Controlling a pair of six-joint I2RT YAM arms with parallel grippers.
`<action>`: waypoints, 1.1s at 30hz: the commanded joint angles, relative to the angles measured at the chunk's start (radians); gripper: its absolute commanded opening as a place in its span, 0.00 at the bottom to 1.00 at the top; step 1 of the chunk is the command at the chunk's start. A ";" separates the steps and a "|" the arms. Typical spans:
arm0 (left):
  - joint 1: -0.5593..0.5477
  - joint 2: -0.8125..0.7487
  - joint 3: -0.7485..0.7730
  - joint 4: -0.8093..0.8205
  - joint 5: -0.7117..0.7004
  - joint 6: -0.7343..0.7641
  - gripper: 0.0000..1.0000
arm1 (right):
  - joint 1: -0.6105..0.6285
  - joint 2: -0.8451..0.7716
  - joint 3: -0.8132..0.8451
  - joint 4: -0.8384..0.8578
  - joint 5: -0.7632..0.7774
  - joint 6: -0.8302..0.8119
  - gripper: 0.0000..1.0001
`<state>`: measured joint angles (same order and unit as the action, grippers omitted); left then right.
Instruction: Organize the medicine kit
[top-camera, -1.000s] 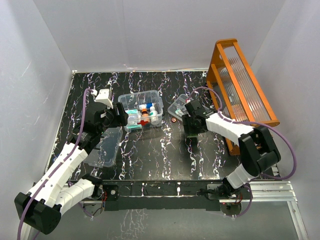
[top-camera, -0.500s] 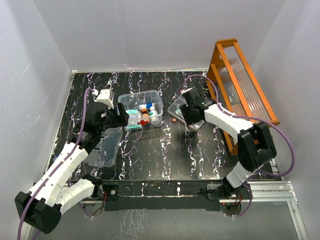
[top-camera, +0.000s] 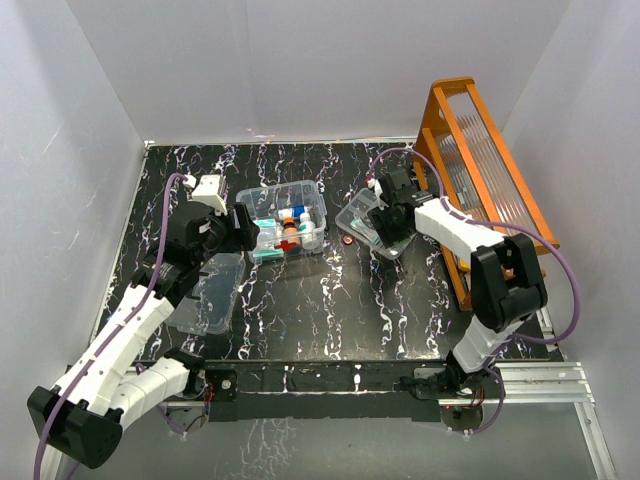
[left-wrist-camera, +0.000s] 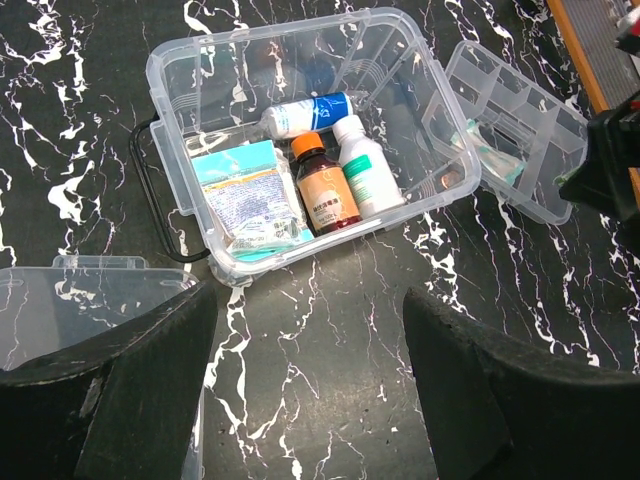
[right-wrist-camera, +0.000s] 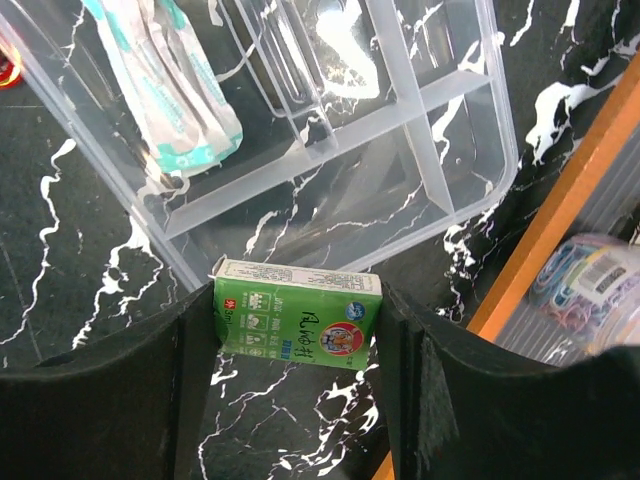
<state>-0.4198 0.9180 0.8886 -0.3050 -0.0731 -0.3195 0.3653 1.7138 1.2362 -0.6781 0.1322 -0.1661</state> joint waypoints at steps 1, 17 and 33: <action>0.006 -0.032 0.035 -0.010 0.014 0.008 0.73 | -0.012 0.064 0.088 -0.030 -0.053 -0.107 0.58; 0.006 -0.035 0.041 -0.046 -0.017 -0.007 0.73 | -0.019 0.160 0.179 -0.071 -0.022 -0.143 0.64; 0.006 -0.041 0.051 -0.048 -0.043 -0.022 0.73 | -0.016 0.001 0.227 -0.016 -0.119 0.330 0.63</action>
<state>-0.4198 0.9058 0.8940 -0.3489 -0.0956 -0.3267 0.3511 1.8008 1.4250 -0.7540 0.0925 -0.0750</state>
